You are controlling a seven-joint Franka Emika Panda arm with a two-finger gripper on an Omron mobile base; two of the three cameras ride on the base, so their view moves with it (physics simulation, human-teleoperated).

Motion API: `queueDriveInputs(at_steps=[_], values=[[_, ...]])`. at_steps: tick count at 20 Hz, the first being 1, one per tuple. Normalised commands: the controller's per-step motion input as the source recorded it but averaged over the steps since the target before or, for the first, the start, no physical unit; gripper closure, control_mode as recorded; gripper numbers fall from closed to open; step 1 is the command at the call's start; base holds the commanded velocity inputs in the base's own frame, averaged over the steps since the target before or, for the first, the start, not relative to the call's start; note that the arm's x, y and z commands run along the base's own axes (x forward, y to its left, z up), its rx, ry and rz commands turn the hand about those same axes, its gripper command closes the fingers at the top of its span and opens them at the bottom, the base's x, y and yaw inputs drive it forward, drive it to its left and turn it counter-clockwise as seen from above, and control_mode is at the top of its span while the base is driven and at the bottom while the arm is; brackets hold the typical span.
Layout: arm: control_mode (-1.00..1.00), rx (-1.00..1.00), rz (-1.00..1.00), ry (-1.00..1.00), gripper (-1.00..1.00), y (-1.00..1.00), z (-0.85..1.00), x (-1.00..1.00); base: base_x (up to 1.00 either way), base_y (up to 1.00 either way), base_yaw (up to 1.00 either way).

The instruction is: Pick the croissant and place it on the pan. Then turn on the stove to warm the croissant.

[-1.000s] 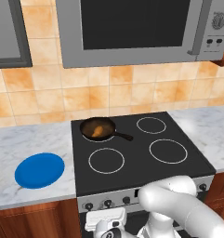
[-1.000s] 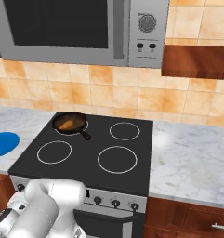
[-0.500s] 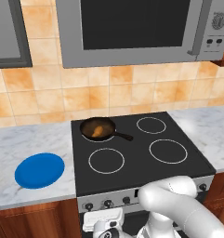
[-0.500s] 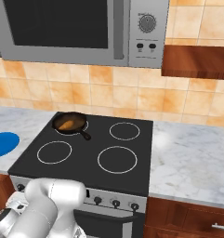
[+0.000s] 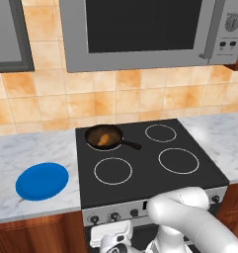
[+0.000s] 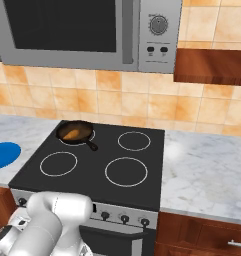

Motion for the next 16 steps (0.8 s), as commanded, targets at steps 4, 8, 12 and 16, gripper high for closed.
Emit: queueDriveInputs(at_steps=[4, 8, 12, 16], values=[[-1.00, -0.33, 0.02, 0.00, 1.00, -0.07, 0.00, 0.14, 0.00, 0.00, 0.00], [-1.00, -0.35, 0.05, 0.00, 1.00, -0.11, 0.00, 0.14, 0.00, 0.00, 0.00], [-1.00, -0.35, 0.11, 0.00, 1.00, -0.13, 0.09, 0.07, 0.00, 0.00, 0.00], [-1.00, -0.34, 0.14, 0.05, 1.00, -0.14, 0.20, 0.01, 0.00, 0.00, 0.00]])
